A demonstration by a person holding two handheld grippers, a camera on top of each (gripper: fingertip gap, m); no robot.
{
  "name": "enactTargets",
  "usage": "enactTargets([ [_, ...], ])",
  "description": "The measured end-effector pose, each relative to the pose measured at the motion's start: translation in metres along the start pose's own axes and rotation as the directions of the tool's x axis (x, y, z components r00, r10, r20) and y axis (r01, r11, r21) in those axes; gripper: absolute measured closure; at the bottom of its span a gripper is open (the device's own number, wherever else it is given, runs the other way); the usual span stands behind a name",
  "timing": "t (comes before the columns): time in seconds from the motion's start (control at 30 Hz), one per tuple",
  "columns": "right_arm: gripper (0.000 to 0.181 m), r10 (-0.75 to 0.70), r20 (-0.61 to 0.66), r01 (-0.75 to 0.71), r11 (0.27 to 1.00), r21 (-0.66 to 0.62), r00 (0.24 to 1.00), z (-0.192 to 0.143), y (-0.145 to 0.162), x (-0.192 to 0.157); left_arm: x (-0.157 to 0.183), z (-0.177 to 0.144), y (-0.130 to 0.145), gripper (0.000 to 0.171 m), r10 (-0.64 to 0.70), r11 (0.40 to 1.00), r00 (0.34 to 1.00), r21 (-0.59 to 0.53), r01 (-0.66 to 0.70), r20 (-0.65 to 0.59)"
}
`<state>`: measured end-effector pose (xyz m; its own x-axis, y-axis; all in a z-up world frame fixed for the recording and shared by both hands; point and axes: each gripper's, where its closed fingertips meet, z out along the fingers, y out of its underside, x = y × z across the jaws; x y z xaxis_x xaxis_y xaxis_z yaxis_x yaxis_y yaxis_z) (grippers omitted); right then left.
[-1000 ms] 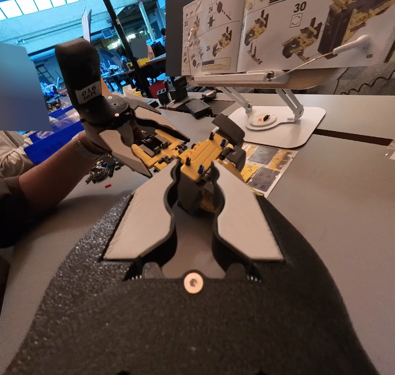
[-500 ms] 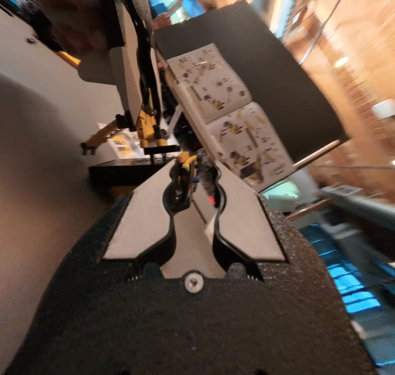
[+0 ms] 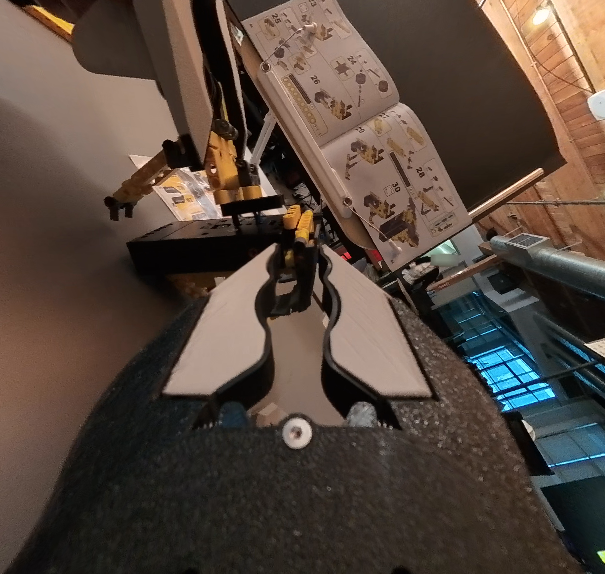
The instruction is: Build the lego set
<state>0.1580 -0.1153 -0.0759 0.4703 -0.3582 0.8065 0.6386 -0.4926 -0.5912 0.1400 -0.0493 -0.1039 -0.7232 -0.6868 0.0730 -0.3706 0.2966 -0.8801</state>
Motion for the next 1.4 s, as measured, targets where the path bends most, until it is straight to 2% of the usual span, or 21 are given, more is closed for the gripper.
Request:
enactTargets([
  [0.1, 0.167, 0.02, -0.003, -0.02, 1.0, 0.004, 1.0, -0.0006, 0.0001, 0.0026, -0.0031, -0.0003, 0.001, 0.089, -0.002, 1.0, 1.0, 0.002, 0.002, 0.006],
  [0.27, 0.167, 0.027, 0.008, -0.027, 1.0, 0.004, 1.0, -0.0006, 0.0, 0.0022, -0.0005, 0.0004, 0.0017, 0.089, 0.007, 1.0, 1.0, 0.007, -0.007, -0.016],
  [0.5, 0.167, 0.062, 0.03, -0.062, 0.998, -0.005, 0.998, -0.0001, 0.0002, 0.0027, -0.0057, -0.0003, 0.0015, 0.088, 0.063, 0.998, 0.997, -0.022, -0.062, 0.046],
  [1.2, 0.167, 0.078, 0.053, -0.078, 0.997, -0.007, 0.996, -0.0006, -0.0007, 0.0021, -0.0013, 0.0024, -0.0009, 0.088, 0.17, 0.984, 0.981, -0.064, -0.164, 0.097],
  [1.3, 0.166, 0.079, 0.045, -0.079, 0.997, -0.007, 0.996, -0.0005, -0.0011, 0.001, -0.0015, 0.0023, -0.0016, 0.088, 0.164, 0.985, 0.982, -0.059, -0.159, 0.095],
  [1.4, 0.15, 0.129, 0.075, -0.124, 0.99, -0.069, 0.989, 0.0013, 0.0034, -0.0045, -0.0014, 0.0033, -0.0015, 0.088, 0.153, 0.988, 0.984, -0.053, -0.148, 0.094],
])
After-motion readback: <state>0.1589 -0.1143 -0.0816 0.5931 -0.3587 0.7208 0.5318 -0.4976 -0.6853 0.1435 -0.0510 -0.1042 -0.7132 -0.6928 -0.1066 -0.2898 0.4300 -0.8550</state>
